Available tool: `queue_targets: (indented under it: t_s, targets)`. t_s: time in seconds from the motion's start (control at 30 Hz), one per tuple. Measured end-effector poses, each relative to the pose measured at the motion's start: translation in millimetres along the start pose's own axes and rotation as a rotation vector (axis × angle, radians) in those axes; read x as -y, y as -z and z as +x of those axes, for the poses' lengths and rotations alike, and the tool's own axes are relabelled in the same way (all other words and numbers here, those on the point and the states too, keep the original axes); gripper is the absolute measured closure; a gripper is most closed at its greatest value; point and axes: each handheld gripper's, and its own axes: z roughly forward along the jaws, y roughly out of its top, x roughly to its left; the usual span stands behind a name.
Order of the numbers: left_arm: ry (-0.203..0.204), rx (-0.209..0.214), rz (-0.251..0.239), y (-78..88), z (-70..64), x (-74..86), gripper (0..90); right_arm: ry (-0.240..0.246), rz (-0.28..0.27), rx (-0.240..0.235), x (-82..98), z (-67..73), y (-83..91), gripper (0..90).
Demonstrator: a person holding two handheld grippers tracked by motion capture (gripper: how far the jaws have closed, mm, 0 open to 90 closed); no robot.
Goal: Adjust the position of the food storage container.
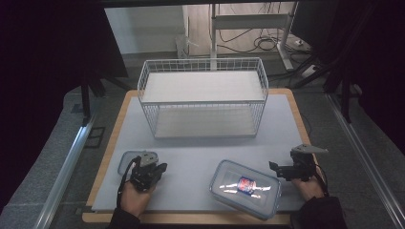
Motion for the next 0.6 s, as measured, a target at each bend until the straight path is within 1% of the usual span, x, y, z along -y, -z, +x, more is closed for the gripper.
queue_targets:
  t_s: [0.03,0.13,0.17,0.2,0.23,0.27,0.3,0.33,0.37,0.43,0.47,0.53,0.57,0.6]
  targets:
    - [0.003,0.018,-0.007,-1.1,-1.6,-0.3,88.6,-0.005,0.003,0.004,-0.3,-0.2,1.2,0.0]
    - [-0.031,0.043,-0.017,-2.3,-8.6,-1.7,86.3,-0.008,0.025,-0.016,-1.9,-1.7,7.5,0.0]
    - [-0.039,0.054,-0.024,-2.3,-11.0,-2.1,85.5,-0.016,0.031,-0.030,-2.0,-2.4,10.4,0.0]
    - [-0.039,0.069,-0.033,-2.3,-12.9,-2.6,84.7,-0.035,0.038,-0.033,-2.3,-2.7,13.1,2.0]
    - [-0.038,0.086,-0.040,-2.5,-14.6,-3.0,83.9,-0.055,0.043,-0.036,-2.7,-2.8,16.6,10.6]
    - [-0.040,0.098,-0.043,-2.8,-16.4,-3.4,83.8,-0.062,0.044,-0.045,-3.1,-2.5,20.5,20.8]
    - [-0.042,0.110,-0.044,-3.4,-18.1,-3.8,83.8,-0.063,0.048,-0.057,-3.4,-1.5,24.8,33.1]
    - [-0.041,0.125,-0.045,-4.3,-19.8,-4.1,83.9,-0.058,0.050,-0.074,-3.4,-0.2,29.2,44.9]
    - [-0.036,0.141,-0.049,-5.2,-21.4,-4.6,84.4,-0.052,0.052,-0.088,-3.1,1.4,33.6,54.7]
    - [-0.035,0.169,-0.051,-7.1,-25.0,-5.9,86.4,-0.036,0.055,-0.103,-1.4,4.5,42.3,71.8]
    - [-0.030,0.189,-0.051,-8.3,-26.9,-6.9,87.6,-0.025,0.057,-0.106,0.1,6.1,46.6,78.7]
    - [-0.013,0.243,-0.050,-11.6,-30.0,-9.7,89.8,-0.016,0.060,-0.100,4.1,9.4,55.5,88.9]
    - [-0.004,0.264,-0.050,-13.5,-32.3,-11.1,89.8,-0.010,0.059,-0.098,6.6,10.8,59.7,89.9]
    - [-0.004,0.284,-0.049,-15.8,-34.6,-12.8,89.9,-0.014,0.061,-0.096,9.3,12.2,63.5,90.0]
